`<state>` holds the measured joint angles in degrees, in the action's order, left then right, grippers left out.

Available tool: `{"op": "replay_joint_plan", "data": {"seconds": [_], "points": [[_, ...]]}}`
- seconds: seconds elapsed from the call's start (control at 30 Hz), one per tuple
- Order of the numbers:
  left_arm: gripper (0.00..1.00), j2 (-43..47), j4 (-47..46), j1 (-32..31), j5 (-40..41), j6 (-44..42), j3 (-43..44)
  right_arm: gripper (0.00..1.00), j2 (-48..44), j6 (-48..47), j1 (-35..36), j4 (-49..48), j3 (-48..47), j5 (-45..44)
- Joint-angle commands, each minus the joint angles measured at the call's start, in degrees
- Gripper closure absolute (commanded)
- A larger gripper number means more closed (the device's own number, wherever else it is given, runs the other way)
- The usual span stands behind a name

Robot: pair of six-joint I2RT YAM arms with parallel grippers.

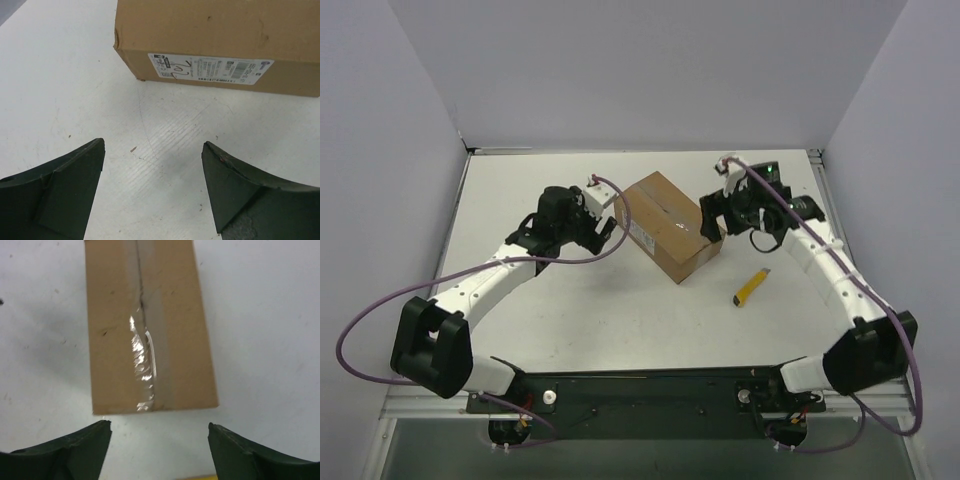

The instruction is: Unpack the express box

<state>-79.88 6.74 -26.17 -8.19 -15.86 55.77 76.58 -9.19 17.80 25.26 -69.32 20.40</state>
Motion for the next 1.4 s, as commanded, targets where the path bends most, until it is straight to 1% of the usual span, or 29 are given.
{"op": "replay_joint_plan", "data": {"seconds": [0.0,0.03,0.07,0.1,0.13,0.17,0.23,0.3,0.37,0.43,0.47,0.5,0.6,0.67,0.7,0.73,0.77,0.8,0.9,0.97,1.0,1.07,1.1,1.13,1.17,1.2,1.27,1.3,1.37], "points": [[0.22,-2.0,-0.8,1.5,-6.8,7.9,5.6,0.33,11.1,1.3,-7.8,-2.0,-13.8,-1.1],[0.34,-2.7,-0.8,1.8,-8.9,8.2,5.8,0.5,16.4,1.3,-8.9,-2.1,-16.8,-1.1],[0.52,-3.4,-0.7,2.2,-11.4,8.3,6.1,0.62,18.9,1.5,-11.4,-2.7,-20.6,-0.5],[1.0,-5.0,-0.6,2.6,-14.5,8.3,6.1,0.76,23.2,1.6,-12.5,-4.6,-22.3,0.5],[1.0,-5.7,-0.1,2.7,-14.5,8.8,6.3,0.97,25.3,3.0,-13.6,-5.7,-23.5,-0.2],[1.0,-6.4,0.2,2.9,-15.0,9.3,6.6,1.0,27.5,3.9,-14.2,-6.4,-26.1,-1.5],[1.0,-7.8,1.7,3.8,-17.6,8.6,6.6,1.0,33.3,3.5,-14.9,-6.7,-28.5,-2.6],[1.0,-9.0,3.7,4.2,-16.7,6.1,6.9,1.0,36.3,0.6,-14.1,-7.1,-29.6,-1.6],[1.0,-9.8,4.3,4.7,-14.2,5.6,7.1,0.94,38.1,-3.2,-12.5,-7.7,-28.7,-0.9],[0.97,-11.4,5.1,5.2,-14.1,5.4,8.0,0.92,38.0,-5.0,-9.6,-7.7,-26.0,-1.0],[0.89,-12.1,5.6,5.3,-13.9,5.4,8.5,0.92,37.8,-5.0,-8.9,-7.5,-25.1,-0.5],[0.86,-13.7,6.7,5.3,-13.9,5.1,9.5,0.91,37.1,-4.6,-8.2,-7.2,-23.2,-0.1],[0.86,-15.9,9.3,5.4,-13.9,4.4,11.5,0.91,33.8,-2.5,-5.3,-6.9,-19.6,-0.1],[0.85,-15.5,9.4,5.7,-14.2,5.0,11.5,0.9,31.4,-0.8,-3.7,-7.3,-14.0,-0.6],[0.82,-14.4,9.5,5.8,-14.5,5.3,11.6,0.9,28.8,1.3,-3.4,-7.5,-12.1,-0.5],[0.76,-13.6,9.7,5.8,-14.7,5.6,11.9,0.9,27.4,2.0,-3.2,-7.7,-8.0,0.1],[0.6,-13.0,9.8,5.9,-15.0,6.3,12.2,0.9,25.9,2.6,-3.0,-8.0,-6.1,0.6],[0.57,-11.9,10.0,5.9,-16.2,6.6,12.5,0.89,22.8,3.3,-2.9,-8.1,-4.1,1.6],[0.51,-10.1,9.9,5.9,-18.2,9.0,14.5,0.86,17.8,5.1,-2.6,-8.1,0.7,1.7],[0.51,-9.7,9.2,5.9,-20.4,10.9,16.1,0.85,15.8,5.9,-2.7,-8.2,1.1,-1.1],[0.55,-9.9,7.7,5.9,-22.0,11.6,16.6,0.83,14.3,5.9,-3.0,-8.2,0.5,-1.5],[0.58,-11.9,4.8,5.9,-27.7,14.7,18.4,0.75,13.4,5.9,-3.1,-8.3,-2.6,-1.2],[0.59,-12.9,3.7,5.8,-29.4,15.6,18.9,0.66,13.3,5.7,-2.9,-8.4,-3.9,-0.5],[0.59,-14.1,2.8,5.6,-32.1,17.8,19.6,0.62,13.5,5.4,-2.6,-8.5,-5.0,1.0],[0.6,-16.5,0.7,5.4,-32.9,20.7,20.2,0.58,13.8,4.7,-2.2,-8.6,-6.0,1.6],[0.6,-17.8,-0.1,5.3,-33.6,22.1,21.0,0.5,14.5,4.1,-1.2,-8.6,-7.9,1.9],[0.61,-21.1,-2.8,5.2,-34.7,25.2,21.8,0.4,15.1,2.2,0.1,-8.6,-9.2,1.1],[0.62,-22.2,-3.3,5.1,-35.1,25.7,22.6,0.33,15.7,1.8,1.8,-8.9,-9.8,0.7],[0.62,-25.0,-4.2,5.0,-35.3,26.8,23.2,0.27,17.0,1.5,3.2,-9.3,-10.1,-1.2]]}}
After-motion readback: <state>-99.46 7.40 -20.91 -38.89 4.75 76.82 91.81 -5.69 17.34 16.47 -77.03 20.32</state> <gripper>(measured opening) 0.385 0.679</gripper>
